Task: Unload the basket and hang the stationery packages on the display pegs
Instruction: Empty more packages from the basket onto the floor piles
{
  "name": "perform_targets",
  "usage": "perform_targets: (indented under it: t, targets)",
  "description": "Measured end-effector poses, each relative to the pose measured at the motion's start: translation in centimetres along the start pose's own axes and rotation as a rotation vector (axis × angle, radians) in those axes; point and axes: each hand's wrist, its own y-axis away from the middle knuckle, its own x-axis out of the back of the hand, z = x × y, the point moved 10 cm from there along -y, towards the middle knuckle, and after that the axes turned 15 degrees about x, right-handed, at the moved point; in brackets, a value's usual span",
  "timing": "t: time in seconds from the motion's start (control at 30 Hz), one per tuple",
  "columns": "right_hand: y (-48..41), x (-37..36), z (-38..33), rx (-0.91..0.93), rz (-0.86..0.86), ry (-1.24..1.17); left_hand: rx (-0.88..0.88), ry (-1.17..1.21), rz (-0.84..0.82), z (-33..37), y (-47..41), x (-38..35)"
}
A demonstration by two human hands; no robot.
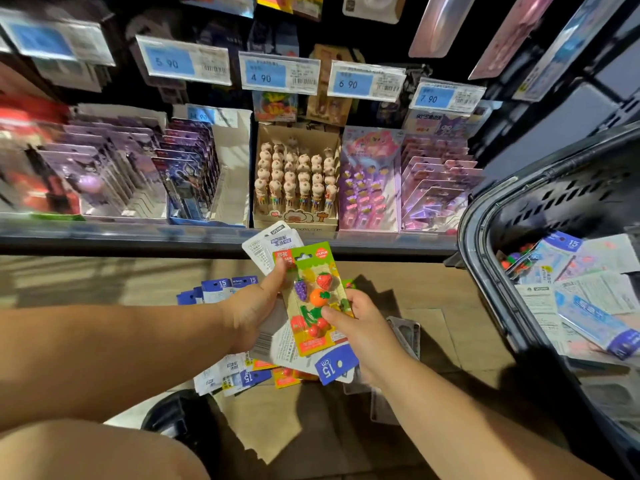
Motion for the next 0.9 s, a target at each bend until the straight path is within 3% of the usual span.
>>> perform_targets:
  t: [0.6,0.77,0.9]
  targets:
    - [-0.2,0.8,0.4,0.031,0.139,-0.157,-0.009,0.025,0.082,0.1,-0.2,2.6]
    - [-0.6,4.9,3.4,-0.073,0.320,0.050,0.071,-0.025,0.232,-0.3,0.5,7.7]
    - [-0.4,6.4,7.4,-0.201,0.249,0.187,0.134,-0.040,0.237,-2.0,1.0,10.7]
